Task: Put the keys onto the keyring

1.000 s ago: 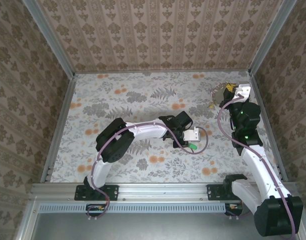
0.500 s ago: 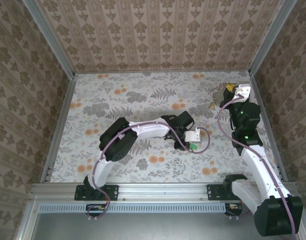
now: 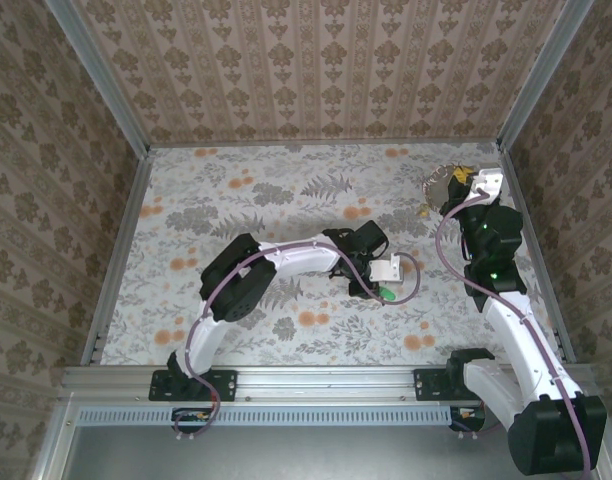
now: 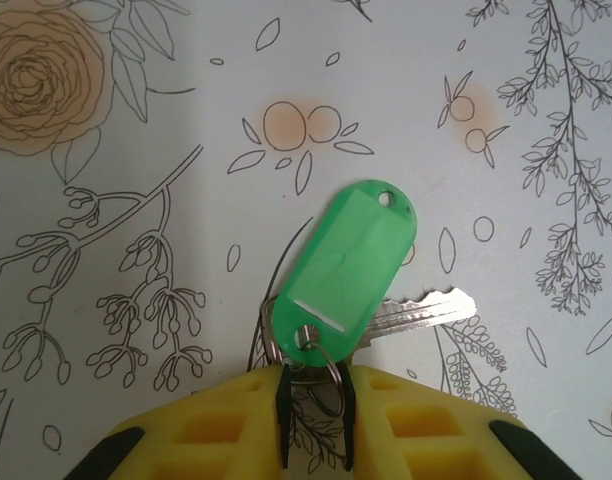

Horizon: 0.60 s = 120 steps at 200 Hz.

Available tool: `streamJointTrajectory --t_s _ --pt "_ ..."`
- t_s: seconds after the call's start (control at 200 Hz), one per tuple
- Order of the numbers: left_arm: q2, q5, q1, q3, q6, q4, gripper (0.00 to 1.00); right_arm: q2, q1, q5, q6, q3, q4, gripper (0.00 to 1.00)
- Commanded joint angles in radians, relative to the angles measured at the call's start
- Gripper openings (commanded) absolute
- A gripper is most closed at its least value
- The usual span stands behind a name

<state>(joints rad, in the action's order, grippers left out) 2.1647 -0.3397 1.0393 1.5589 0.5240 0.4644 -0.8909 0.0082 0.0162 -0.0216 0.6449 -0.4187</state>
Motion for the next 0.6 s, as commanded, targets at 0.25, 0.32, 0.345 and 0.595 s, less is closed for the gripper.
streamJointTrajectory --t_s 0.25,0.32,0.345,0.595 --pt "-0.005 -0.011 -0.013 -0.006 0.006 0.018 0.10 0.022 -0.007 -0.015 0.004 -0.001 -0.048 0.00" --pt "-0.008 -0.019 -0.013 -0.008 0.012 0.020 0.08 0.022 -0.007 -0.016 0.004 -0.001 -0.047 0.00" --pt "-0.009 -0.025 -0.013 -0.010 0.016 0.019 0.07 0.023 -0.007 -0.016 0.005 -0.001 -0.047 0.00" --pt "-0.089 -0.121 -0.025 -0.108 0.070 -0.076 0.00 0.040 -0.007 -0.051 -0.020 -0.028 -0.053 0.00"
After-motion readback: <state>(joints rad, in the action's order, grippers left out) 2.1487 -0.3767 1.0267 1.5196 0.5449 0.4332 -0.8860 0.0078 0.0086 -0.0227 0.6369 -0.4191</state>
